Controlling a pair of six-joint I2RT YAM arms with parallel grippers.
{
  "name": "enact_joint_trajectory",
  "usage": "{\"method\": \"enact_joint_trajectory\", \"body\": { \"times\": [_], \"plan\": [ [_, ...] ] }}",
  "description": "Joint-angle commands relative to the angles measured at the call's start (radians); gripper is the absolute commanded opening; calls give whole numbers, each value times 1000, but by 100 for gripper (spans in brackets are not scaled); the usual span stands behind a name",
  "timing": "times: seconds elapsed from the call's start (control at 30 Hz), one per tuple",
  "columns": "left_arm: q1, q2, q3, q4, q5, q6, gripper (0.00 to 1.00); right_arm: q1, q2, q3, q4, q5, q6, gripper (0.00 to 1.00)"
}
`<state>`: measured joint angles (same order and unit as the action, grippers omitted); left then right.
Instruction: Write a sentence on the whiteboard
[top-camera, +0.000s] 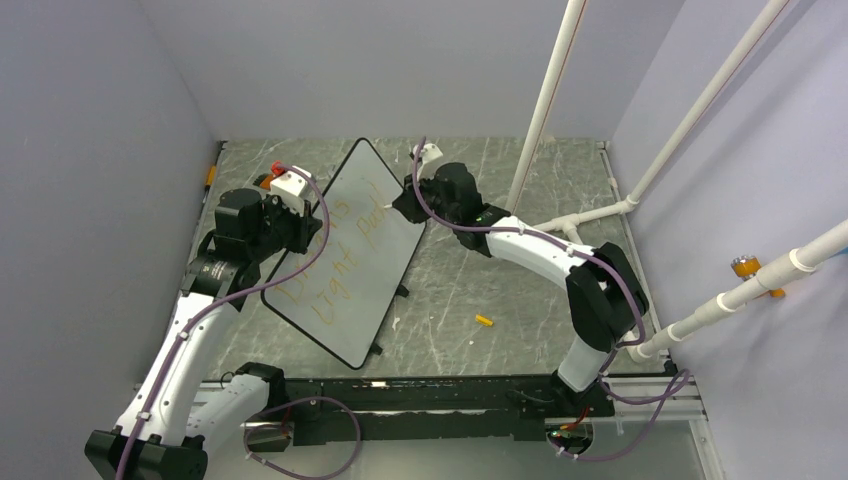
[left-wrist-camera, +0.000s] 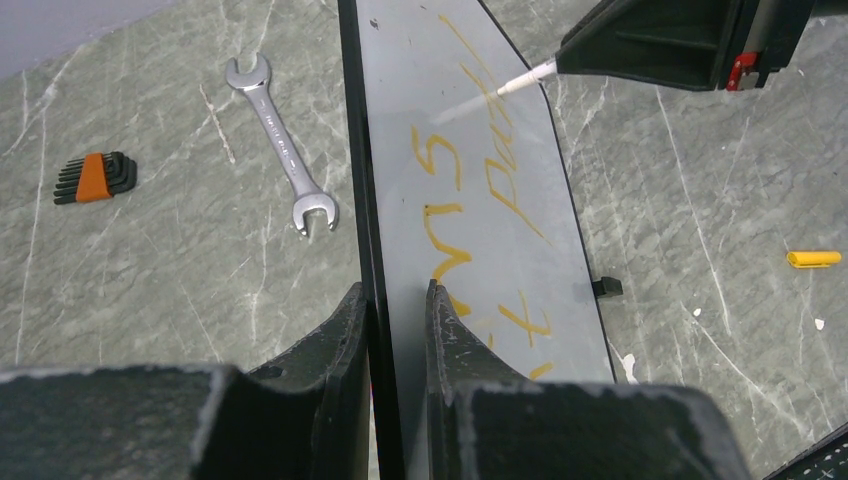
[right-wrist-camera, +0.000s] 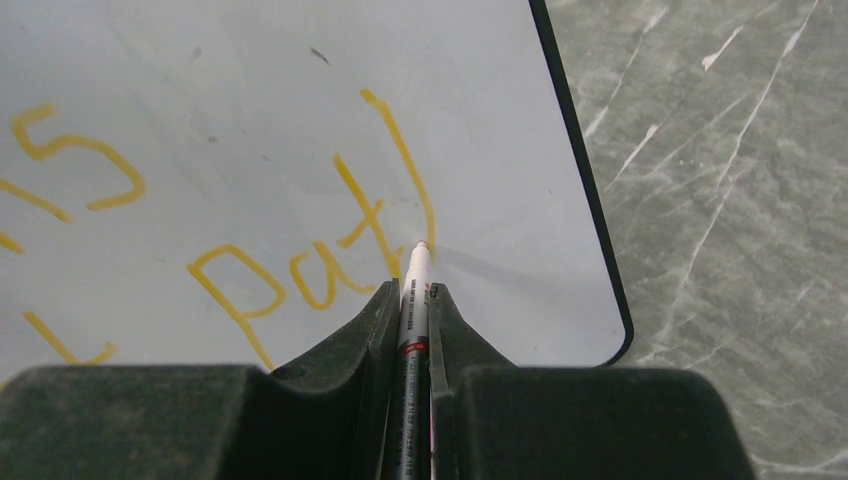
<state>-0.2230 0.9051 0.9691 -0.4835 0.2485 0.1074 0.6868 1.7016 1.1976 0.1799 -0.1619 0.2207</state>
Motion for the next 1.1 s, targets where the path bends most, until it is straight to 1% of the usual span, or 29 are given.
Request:
{"method": "enact_joint_trajectory", "body": {
  "times": [0.0,0.23,0.6,0.83,1.07],
  "plan": [
    [-20,25,-33,-145,59,90,0,4,8,84,31,-13,-4,0],
    [-21,26,-33,-145,58,90,0,2,41,146,10,-7,-20,0],
    [-19,25,-34,-146,58,90,0,-11,80,186,-4,11,-15,0],
    [-20,26,-33,-145,57,90,0,-19,84,180,-7,6,-12,0],
    [-21,26,-34,-145,55,89,0,-21,67,129,8,-5,-3,0]
  ]
}}
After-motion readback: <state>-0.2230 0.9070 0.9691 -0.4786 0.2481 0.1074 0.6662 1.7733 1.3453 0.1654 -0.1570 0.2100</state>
